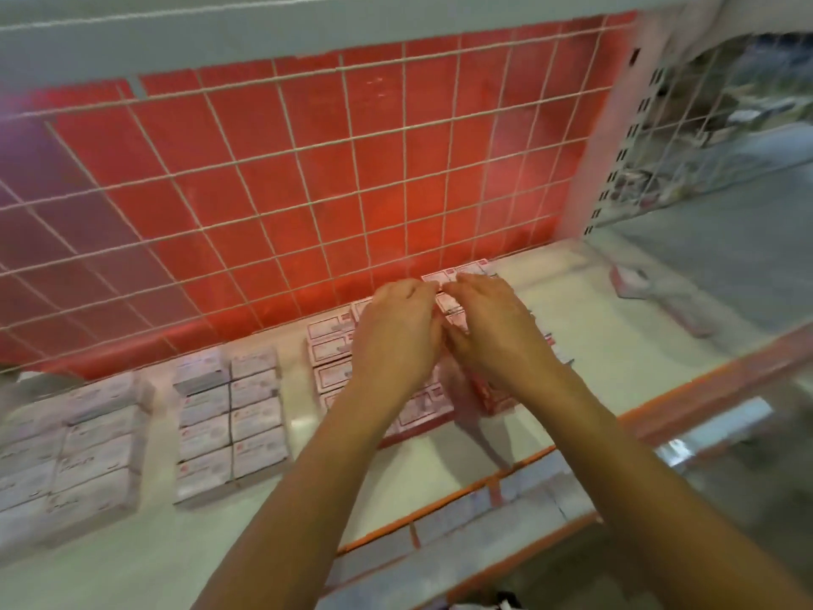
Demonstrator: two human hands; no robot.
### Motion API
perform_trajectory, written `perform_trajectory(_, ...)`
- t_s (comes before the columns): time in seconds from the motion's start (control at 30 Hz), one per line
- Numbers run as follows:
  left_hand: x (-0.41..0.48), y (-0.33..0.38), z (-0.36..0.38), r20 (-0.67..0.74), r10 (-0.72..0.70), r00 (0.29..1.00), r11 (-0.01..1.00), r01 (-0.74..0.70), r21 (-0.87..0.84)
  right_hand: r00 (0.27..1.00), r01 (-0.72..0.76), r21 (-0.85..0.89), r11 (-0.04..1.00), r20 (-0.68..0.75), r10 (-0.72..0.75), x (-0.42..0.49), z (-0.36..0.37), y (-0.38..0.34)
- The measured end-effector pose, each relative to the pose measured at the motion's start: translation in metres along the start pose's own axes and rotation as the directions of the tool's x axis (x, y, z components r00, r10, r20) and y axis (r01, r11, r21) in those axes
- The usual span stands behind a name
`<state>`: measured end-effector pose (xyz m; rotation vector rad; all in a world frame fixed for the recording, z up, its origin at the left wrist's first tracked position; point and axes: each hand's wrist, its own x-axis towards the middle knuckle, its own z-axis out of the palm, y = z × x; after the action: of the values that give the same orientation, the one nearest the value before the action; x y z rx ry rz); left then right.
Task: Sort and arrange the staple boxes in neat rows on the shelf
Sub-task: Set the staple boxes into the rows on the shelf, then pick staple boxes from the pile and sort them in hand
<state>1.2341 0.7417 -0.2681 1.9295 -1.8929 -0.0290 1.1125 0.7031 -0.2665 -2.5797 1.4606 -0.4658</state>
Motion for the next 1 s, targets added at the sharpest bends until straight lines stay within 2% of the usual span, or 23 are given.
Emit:
perform_trajectory(0.47,0.085,0.142,0.091,0.190,0.145,0.971,0.986,-0.157,0.048,0.963,-0.271,0.050,0.961,0.003,0.271,-0.025,-0.029,0.179)
perform_trajectory(0.63,0.116,0.174,0.125,0.268,0.181,0.946,0.976,-0.205,0.066,0.909,-0.417,0.078,0.906,0.011,0.417,-0.031,-0.028,0.232)
perform_trajectory(0.9,0.153,0.204,0.173,0.381,0.223,0.897,0.954,-0.281,0.104,0.818,-0.573,-0.027,0.819,0.037,0.574,-0.041,-0.014,0.296)
perform_trajectory(1.0,0.161,0.209,0.186,0.433,0.164,0.886,0.975,-0.211,0.064,0.792,-0.610,-0.028,0.792,0.016,0.611,-0.041,-0.011,0.302)
